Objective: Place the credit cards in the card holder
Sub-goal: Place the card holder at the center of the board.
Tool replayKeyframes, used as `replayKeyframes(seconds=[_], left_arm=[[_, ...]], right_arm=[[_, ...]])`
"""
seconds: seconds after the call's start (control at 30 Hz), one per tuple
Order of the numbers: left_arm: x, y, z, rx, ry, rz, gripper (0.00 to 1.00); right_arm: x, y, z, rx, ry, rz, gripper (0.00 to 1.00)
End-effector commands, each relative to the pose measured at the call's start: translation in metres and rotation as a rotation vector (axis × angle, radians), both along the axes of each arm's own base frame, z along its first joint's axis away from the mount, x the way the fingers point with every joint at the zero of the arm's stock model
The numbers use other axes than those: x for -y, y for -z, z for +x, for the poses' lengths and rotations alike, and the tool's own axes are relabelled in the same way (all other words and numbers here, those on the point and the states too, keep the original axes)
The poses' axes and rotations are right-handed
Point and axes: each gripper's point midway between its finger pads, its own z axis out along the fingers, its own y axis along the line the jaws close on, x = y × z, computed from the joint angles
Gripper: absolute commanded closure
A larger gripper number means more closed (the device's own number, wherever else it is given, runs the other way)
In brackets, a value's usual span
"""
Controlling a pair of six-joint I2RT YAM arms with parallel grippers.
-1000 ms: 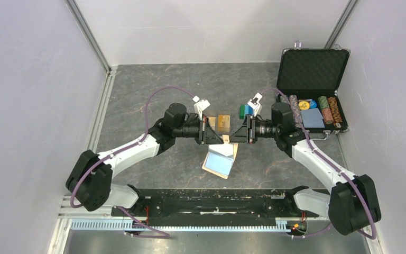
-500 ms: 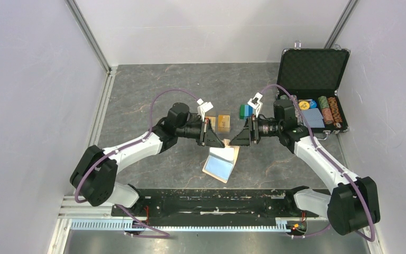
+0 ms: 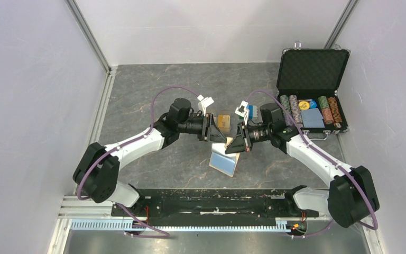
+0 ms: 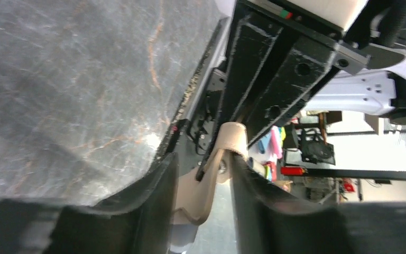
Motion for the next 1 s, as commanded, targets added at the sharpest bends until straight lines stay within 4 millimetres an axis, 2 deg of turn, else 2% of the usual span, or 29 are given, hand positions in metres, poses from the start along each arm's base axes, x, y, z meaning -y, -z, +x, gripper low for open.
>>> replayKeyframes(seconds=[0.0,0.07,0.1,0.27,0.43,0.6,0.8,0.83,0.97], left_arm=[[-0.009,-0.009,0.021,-0.002,-0.126,0.026,0.38],[-0.026,-0.002,0.032,-0.018,-0.207,0.042,0.23],[-0.034,0.002,0.034,-0.029,-0.241,0.041,0.19],[-0.066,0.008,0.038,-0.072,-0.357,-0.035,0.07],[-0.066,0.009,0.033,-0.124,-0.366,-0.151,0.05],[-0.056,-0.014,0.029,-0.136,-0.322,-0.341,0.05],[-0.033,-0.049,0.018,-0.101,-0.216,-0.502,0.16],[-0.031,-0.054,0.018,-0.092,-0.204,-0.523,0.21],[-0.025,-0.065,0.018,-0.084,-0.17,-0.575,0.55]], right_arm=[[-0.001,-0.012,0.021,0.073,0.062,-0.008,1.0],[0.004,-0.013,0.031,0.067,0.119,-0.016,1.0],[0.007,-0.015,0.035,0.064,0.146,-0.011,1.0],[0.023,-0.034,0.054,0.029,0.293,0.065,1.0],[0.024,-0.077,0.063,0.03,0.386,0.24,1.0],[0.023,-0.116,0.059,-0.02,0.411,0.448,1.0],[0.022,-0.125,0.061,-0.037,0.414,0.465,1.0],[0.022,-0.126,0.062,-0.034,0.42,0.464,1.0],[0.023,-0.119,0.062,-0.043,0.426,0.44,1.0]])
